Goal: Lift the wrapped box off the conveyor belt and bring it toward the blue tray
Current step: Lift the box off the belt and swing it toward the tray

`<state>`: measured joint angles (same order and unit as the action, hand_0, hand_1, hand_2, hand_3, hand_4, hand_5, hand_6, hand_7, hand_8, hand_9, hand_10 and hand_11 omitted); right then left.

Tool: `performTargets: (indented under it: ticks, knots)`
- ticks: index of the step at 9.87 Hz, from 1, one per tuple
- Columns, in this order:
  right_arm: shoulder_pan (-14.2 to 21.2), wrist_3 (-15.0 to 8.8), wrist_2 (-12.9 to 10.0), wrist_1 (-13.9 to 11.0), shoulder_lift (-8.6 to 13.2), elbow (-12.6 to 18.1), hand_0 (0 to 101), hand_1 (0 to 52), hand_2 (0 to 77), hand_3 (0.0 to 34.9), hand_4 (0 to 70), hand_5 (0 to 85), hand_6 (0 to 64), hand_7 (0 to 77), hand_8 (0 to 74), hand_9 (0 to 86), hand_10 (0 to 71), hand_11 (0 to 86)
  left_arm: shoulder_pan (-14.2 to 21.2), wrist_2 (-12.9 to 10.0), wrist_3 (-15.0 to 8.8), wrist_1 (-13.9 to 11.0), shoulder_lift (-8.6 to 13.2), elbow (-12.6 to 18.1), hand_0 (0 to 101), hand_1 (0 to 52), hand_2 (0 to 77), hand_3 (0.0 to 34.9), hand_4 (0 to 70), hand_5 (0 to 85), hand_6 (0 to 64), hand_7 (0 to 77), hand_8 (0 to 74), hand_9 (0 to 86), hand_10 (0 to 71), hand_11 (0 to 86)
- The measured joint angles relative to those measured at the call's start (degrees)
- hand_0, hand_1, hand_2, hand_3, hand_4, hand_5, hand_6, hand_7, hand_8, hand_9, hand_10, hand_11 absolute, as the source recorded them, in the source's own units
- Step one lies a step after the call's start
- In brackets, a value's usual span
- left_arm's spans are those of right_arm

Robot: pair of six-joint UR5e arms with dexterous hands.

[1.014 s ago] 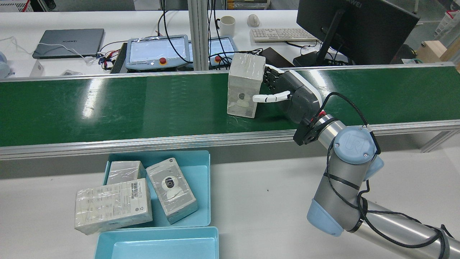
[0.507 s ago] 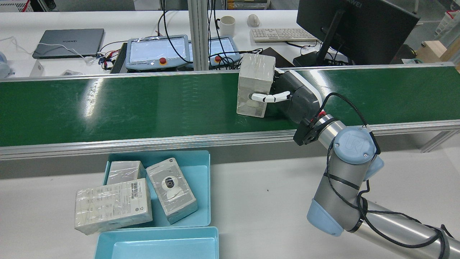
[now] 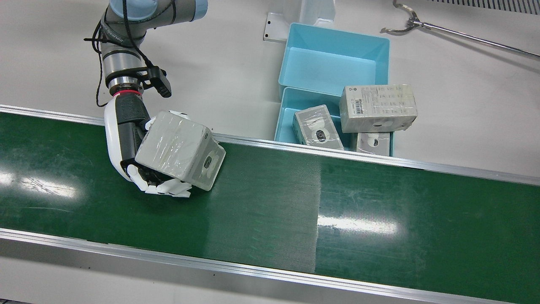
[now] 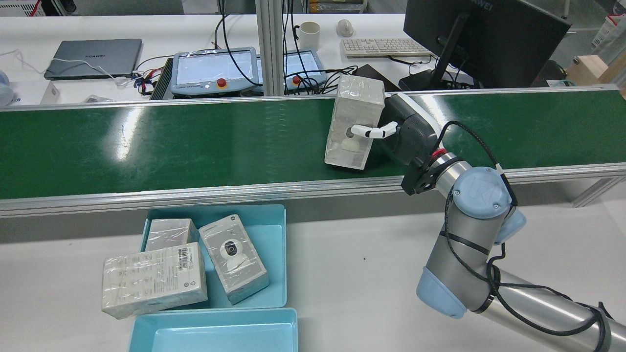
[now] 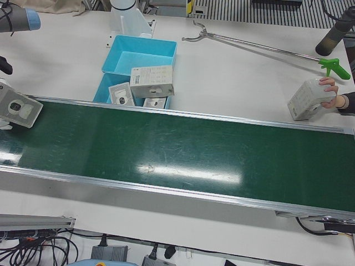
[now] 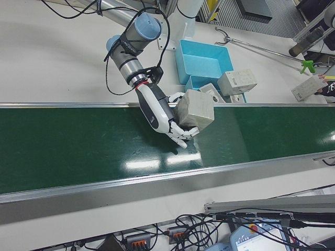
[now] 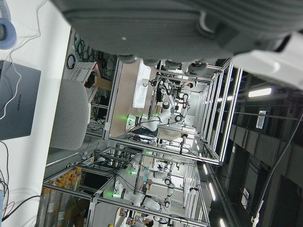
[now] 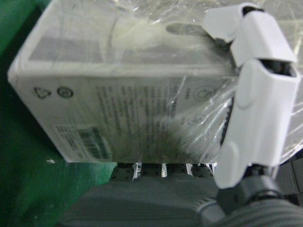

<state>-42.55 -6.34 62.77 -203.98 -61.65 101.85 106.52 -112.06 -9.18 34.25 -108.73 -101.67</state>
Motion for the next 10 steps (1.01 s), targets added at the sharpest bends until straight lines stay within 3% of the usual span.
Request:
performTargets:
  ticks: [1,2,4,5,6,7,8,10]
  knots:
    - [-0.4,-0.1,0.0,-1.5,0.9,0.7,46,4.4,43.1,0.2,18.0,46.9,31.6,30.0,35.5,35.5,32.7,24.5,0.0,0.0,0.0,0.0,0.0,0.0,0,0.0,1.1,0.0,0.0,1.1,0.5,0.5,0.5,0.5,0.5,0.5]
    - [-0.8,-0.2,0.1,-2.8,1.6,2.3,46,4.4,43.1,0.2,18.0,46.9,31.6,30.0,39.3,38.7,40.4,32.2,0.0,0.0,0.0,0.0,0.0,0.0,0,0.0,0.5,0.0,0.0,1.1,0.5,0.5,0.5,0.0,0.5,0.5]
    - [-0.5,-0.9,0.3,-4.2,3.0,6.0,45,2.2,43.1,7.5,18.0,46.9,35.5,32.2,45.8,44.7,49.1,40.9,0.0,0.0,0.0,0.0,0.0,0.0,0,0.0,1.1,0.0,0.0,1.1,0.5,0.5,0.5,0.0,0.5,0.5]
    - [0.7,-1.0,0.4,-4.5,4.2,6.9,45,2.2,43.1,7.0,18.0,46.9,37.6,32.7,49.1,48.5,53.5,45.3,0.0,0.0,0.0,0.0,0.0,0.0,0,0.0,0.5,0.0,0.0,1.1,0.5,0.5,0.5,0.0,0.5,0.5]
    - [2.7,-1.2,0.4,-4.7,5.6,7.4,45,2.2,43.1,7.0,18.0,46.9,37.6,32.7,49.1,48.5,53.5,45.3,0.0,0.0,0.0,0.0,0.0,0.0,0,0.0,1.1,0.0,0.0,1.1,0.5,0.5,0.5,0.0,0.5,0.5]
    - [4.9,-1.5,0.3,-4.7,6.7,7.5,42,2.2,43.1,0.0,15.8,56.7,41.5,37.1,55.6,56.7,58.4,72.5,0.0,0.0,0.0,0.0,0.0,0.0,0,0.0,1.1,0.0,0.0,1.1,0.5,0.5,0.5,0.0,0.5,0.5]
    - [7.1,-2.4,0.2,-4.7,8.1,7.4,42,0.5,43.6,0.0,15.8,57.8,41.5,38.2,56.7,57.8,58.4,67.6,0.0,0.0,0.0,0.0,0.0,0.0,0,0.0,1.1,0.0,0.0,1.1,0.5,0.5,0.5,0.0,0.5,0.5]
    - [10.3,-3.9,0.1,-5.1,10.0,7.0,42,0.5,44.2,0.0,15.8,57.8,42.0,38.2,56.7,58.4,58.4,69.8,0.0,0.0,0.0,0.0,0.0,0.0,0,0.0,1.1,0.0,0.0,1.1,0.5,0.5,0.5,0.0,0.5,0.5]
